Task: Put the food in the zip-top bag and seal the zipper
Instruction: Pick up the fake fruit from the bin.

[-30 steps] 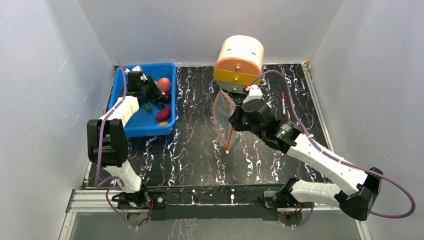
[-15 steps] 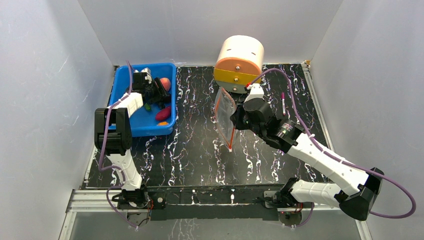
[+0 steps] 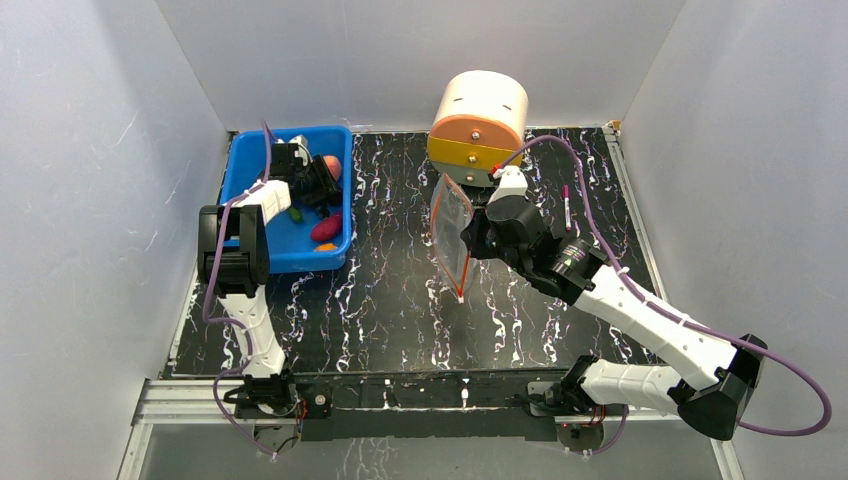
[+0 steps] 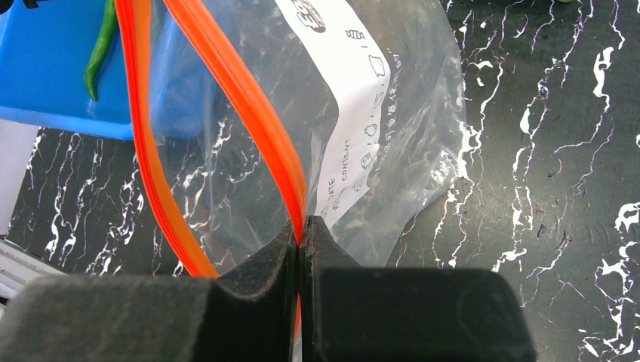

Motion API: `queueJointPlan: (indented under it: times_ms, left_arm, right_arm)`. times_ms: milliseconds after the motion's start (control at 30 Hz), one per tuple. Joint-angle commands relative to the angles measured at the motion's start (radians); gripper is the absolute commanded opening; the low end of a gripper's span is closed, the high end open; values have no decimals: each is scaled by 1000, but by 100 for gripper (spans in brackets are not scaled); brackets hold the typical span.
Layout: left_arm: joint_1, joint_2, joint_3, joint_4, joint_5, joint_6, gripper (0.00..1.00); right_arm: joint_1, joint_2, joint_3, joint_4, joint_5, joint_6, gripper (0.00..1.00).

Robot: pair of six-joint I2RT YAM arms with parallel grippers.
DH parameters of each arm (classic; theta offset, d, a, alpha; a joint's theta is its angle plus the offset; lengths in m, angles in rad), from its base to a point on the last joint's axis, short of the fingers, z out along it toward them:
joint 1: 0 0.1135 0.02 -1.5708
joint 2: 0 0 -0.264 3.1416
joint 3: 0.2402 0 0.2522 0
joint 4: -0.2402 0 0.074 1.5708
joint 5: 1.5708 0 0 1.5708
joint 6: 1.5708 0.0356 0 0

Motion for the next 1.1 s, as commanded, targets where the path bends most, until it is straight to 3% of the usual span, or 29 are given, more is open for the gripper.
queueJointPlan:
  times_ms: [0,133,333,667,833,1067]
  left_arm:
    - [1,-8,29,-9,10,1,47]
    - [1,-14,35,-32,-10,5,34]
    - [-2,-87,32,-93,-37,1,24]
    - [-3,-381,-127,-195,-105,-17,19]
    - [-4,-581,-218,-238,-33,-5,19]
    - [-7,-730,-300,-234,160,-25,17]
  right_arm:
    - [2,-19,46,32,25,-6,0]
    - [2,-21,48,34,27,-6,0]
    - [2,-33,18,42,15,3,0]
    - [1,-76,-3,-38,126,11,0]
    - [2,-53,11,-88,172,6,0]
    - [2,2,-2,-32,122,34,0]
